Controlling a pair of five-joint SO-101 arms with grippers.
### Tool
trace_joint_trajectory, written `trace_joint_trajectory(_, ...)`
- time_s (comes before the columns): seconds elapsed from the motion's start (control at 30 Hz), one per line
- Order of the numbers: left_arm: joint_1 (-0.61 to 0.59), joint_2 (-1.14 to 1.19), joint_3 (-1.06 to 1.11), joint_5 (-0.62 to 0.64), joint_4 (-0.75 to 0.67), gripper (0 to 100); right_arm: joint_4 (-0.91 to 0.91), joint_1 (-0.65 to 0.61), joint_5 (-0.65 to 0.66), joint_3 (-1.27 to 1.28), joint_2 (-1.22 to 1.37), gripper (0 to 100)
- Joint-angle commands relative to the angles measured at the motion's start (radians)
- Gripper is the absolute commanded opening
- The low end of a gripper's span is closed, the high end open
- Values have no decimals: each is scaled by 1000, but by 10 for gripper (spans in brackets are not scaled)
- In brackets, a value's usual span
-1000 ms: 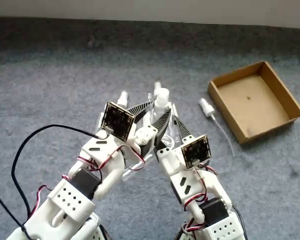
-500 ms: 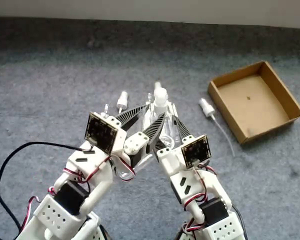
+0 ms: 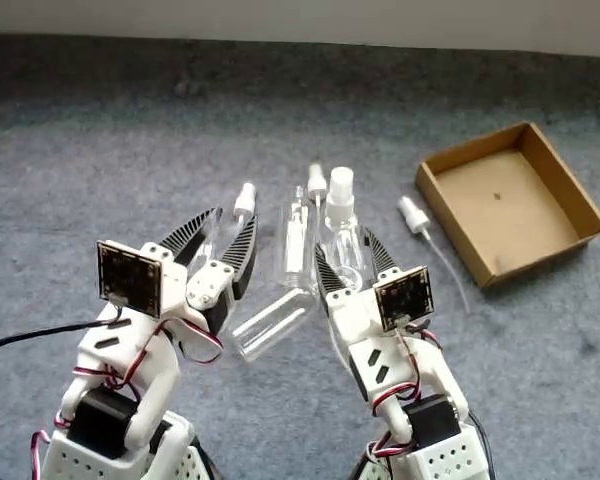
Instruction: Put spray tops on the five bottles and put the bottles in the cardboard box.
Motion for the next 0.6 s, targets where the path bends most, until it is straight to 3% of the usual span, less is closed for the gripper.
trace_joint_trajectory(0.0,-51,-73,-42,3,140,72,-1,21,-5,148,-15,74)
trace_joint_trajectory(0.07,-84,-128,-41,3,184,6,-1,22,-2,148,-15,74)
trace_joint_trajectory(0.33,-173,-200,-15,3,270,8,35,70,-2,148,-15,74)
trace_joint_trajectory(0.57,-179,-199,193,3,272,10,61,111,0,102,-15,74)
